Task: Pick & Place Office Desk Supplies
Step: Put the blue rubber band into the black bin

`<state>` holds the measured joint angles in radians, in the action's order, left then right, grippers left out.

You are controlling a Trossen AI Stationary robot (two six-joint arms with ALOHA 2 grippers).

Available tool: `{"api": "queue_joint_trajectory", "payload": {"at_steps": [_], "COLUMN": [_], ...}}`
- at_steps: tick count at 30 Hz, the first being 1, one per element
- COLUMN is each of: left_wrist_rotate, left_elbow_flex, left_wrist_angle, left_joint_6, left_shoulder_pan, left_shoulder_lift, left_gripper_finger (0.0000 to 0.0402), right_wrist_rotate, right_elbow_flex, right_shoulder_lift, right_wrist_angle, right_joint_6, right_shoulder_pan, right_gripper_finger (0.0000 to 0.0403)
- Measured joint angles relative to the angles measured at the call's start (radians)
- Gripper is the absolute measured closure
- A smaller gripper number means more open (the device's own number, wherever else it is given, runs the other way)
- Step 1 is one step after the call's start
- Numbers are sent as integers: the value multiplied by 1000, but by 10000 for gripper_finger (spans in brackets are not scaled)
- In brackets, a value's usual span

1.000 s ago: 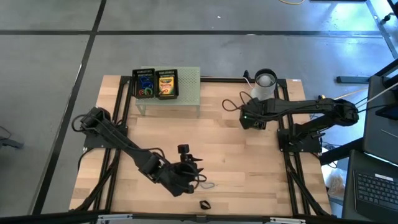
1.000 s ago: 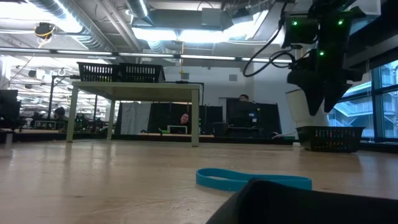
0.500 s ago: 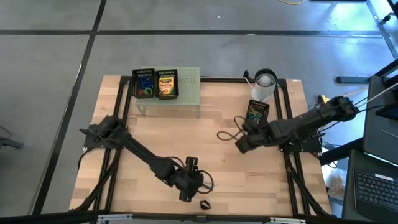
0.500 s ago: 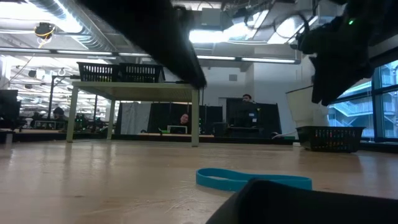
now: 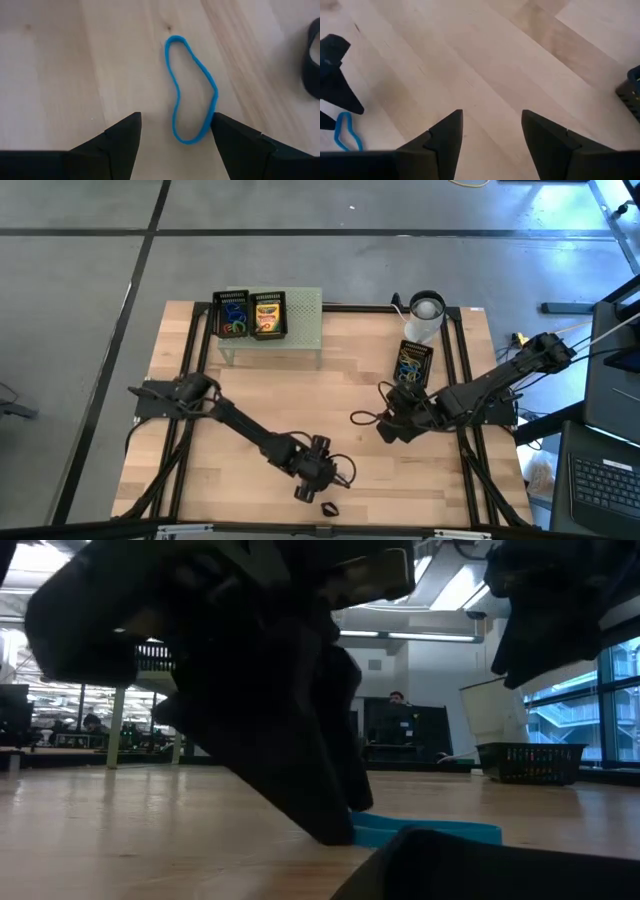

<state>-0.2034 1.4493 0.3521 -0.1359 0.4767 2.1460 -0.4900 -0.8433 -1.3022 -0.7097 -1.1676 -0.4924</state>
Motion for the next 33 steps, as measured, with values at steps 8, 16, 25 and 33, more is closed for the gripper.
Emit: {"api": "queue_joint_trajectory", "payload": {"at_steps": [8,16,25,33], "left_wrist_rotate": [76,105,106,-151], "left_elbow_flex": [1,0,-6,-5], "left_wrist_angle": [7,9,39,79], "left_joint_6": [0,1,0,-7], "left_shoulder_pan": [-14,-12,-11,-1], "left_shoulder_lift": [8,10,-23,-188], "left_gripper_finger": [195,317,398,399], "right_wrist_rotate": [-38,-45,-45,-189], "right_elbow_flex": [0,0,0,0], "right_shoulder_lift": [0,0,0,0], "right_wrist_angle": [2,26,28,153], "right_joint_6": [-3,-3,1,150], "right_shoulder_pan": [-15,-15,-15,-74], "right_gripper_finger": [199,199,199,199]}}
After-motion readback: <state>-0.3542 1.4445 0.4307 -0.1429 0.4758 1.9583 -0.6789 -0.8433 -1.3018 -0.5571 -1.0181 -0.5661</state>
